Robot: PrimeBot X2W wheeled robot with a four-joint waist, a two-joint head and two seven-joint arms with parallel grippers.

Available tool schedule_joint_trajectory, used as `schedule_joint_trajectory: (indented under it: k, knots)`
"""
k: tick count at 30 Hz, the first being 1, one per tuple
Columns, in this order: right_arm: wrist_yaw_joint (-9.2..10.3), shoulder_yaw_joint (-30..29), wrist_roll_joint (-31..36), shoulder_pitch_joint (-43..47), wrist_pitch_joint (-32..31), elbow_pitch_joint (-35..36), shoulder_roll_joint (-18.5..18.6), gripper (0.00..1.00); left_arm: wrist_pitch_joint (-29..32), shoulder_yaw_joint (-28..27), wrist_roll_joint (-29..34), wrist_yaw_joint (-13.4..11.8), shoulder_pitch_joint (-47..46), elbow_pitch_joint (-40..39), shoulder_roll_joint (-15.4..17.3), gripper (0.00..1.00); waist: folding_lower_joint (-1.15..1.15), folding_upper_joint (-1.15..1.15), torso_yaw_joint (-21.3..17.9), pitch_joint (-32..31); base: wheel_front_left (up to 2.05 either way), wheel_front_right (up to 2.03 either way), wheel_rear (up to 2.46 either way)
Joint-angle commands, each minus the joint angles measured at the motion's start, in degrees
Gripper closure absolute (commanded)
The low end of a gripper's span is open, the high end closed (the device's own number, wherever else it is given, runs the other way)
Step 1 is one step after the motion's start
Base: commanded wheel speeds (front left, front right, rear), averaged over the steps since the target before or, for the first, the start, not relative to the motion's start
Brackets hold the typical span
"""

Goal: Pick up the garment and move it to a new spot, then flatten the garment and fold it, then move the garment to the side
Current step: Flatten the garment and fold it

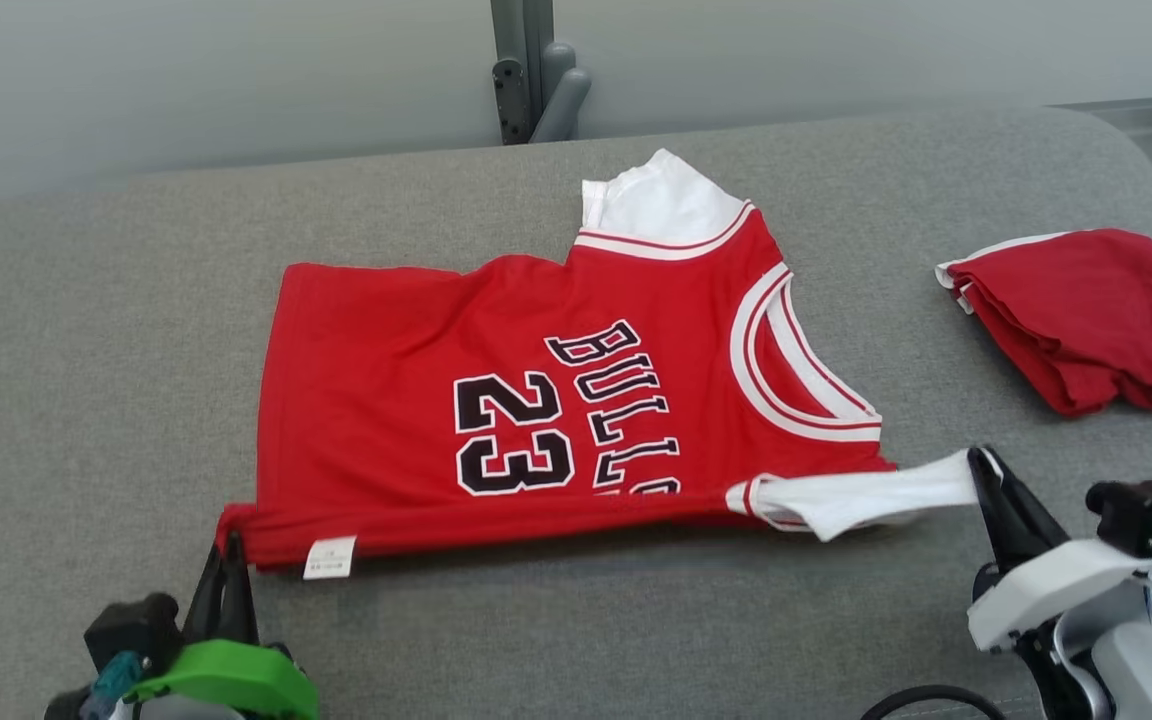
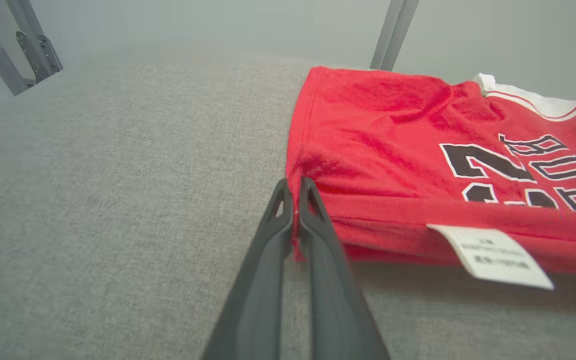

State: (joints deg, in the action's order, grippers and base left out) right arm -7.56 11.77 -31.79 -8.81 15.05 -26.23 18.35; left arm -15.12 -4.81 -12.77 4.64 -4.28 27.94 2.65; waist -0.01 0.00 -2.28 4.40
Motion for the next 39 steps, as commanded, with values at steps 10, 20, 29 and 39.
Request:
schedule_joint_trajectory:
  k: [10, 20, 29, 39]
  knots:
    - [0.14, 2.79, 1.74, -14.77, 0.16, -5.26, 1.37, 1.00, 0.00, 2.28, 3.06, -2.38, -11.57, 2.76, 0.46, 1.00, 0.01, 0.00, 1.20, 6.69, 0.00, 0.00, 0.00]
    - [0.14, 3.84, 3.02, -23.26, 0.16, -12.02, 1.83, 1.00, 0.00, 2.74, 3.47, -2.72, -18.02, 5.85, 0.46, 1.00, 0.01, 0.00, 2.22, 11.25, 0.00, 0.00, 0.00]
    - [0.13, 3.57, 5.41, -26.98, 0.16, -14.42, 1.09, 1.00, 0.00, 3.45, 3.88, -2.72, -21.13, 7.34, 0.46, 1.00, 0.01, 0.00, 2.59, 13.39, 0.00, 0.00, 0.00]
    - [0.13, -7.53, 10.79, -23.89, 0.15, -5.08, -2.49, 0.00, 0.00, 1.45, 3.33, -4.65, -18.90, 0.47, 0.41, 0.00, 0.01, 0.00, 2.25, 13.77, 0.00, 0.00, 0.00]
